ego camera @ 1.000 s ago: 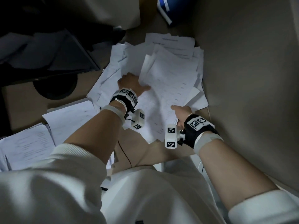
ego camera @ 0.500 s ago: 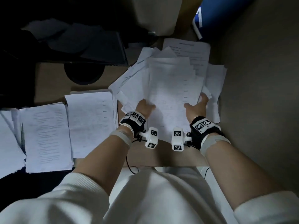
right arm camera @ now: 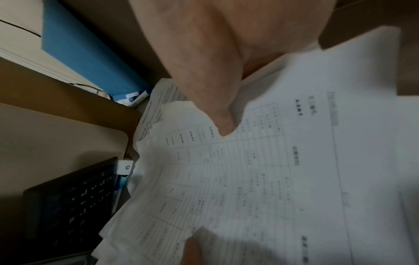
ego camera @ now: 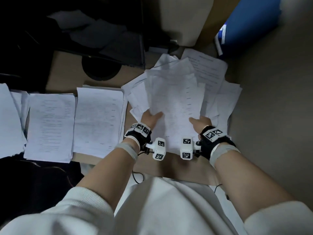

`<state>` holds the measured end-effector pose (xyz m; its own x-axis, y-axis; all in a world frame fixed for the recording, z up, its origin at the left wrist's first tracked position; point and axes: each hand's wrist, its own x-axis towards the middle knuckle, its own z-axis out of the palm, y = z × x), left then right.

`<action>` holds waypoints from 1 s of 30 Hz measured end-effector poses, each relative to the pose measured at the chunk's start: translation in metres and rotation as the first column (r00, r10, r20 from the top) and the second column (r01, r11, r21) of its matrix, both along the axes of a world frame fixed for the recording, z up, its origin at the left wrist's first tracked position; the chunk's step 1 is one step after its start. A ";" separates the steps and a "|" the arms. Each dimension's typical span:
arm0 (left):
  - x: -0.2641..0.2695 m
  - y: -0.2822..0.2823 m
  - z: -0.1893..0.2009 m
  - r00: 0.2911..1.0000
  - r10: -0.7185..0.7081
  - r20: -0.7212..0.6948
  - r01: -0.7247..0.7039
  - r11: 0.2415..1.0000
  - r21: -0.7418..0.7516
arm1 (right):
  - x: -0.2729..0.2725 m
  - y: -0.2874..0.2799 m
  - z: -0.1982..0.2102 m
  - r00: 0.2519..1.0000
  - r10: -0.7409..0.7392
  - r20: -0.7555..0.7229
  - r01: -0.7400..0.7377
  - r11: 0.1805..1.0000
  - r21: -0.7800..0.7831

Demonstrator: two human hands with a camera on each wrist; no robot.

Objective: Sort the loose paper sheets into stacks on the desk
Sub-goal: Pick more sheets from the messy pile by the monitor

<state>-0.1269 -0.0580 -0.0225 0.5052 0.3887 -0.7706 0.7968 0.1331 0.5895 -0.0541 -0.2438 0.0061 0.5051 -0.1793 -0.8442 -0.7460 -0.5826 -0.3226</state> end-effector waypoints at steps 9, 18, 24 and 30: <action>0.041 0.019 0.019 0.971 -0.226 0.083 0.208 0.960 0.187 | 0.027 -0.008 0.000 0.989 -0.105 0.106 0.105 0.994 -0.001; 0.092 0.049 -0.007 0.782 -0.540 -0.312 0.613 0.571 0.546 | 0.024 0.010 -0.010 0.940 0.038 -0.340 0.004 0.992 0.122; 0.112 0.071 -0.018 0.619 -0.659 -0.426 0.781 0.462 0.420 | 0.024 0.025 -0.024 0.948 -0.069 -0.310 0.088 0.995 0.045; 0.105 0.063 -0.016 0.710 -0.630 -0.315 0.702 0.599 0.385 | 0.035 0.028 -0.026 0.967 -0.208 -0.147 0.204 0.978 -0.039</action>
<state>-0.0221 0.0047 -0.0381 0.6733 0.2956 -0.6777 0.6270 -0.7140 0.3116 -0.0188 -0.2155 -0.0203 0.3235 -0.2869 -0.9017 -0.8893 -0.4177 -0.1862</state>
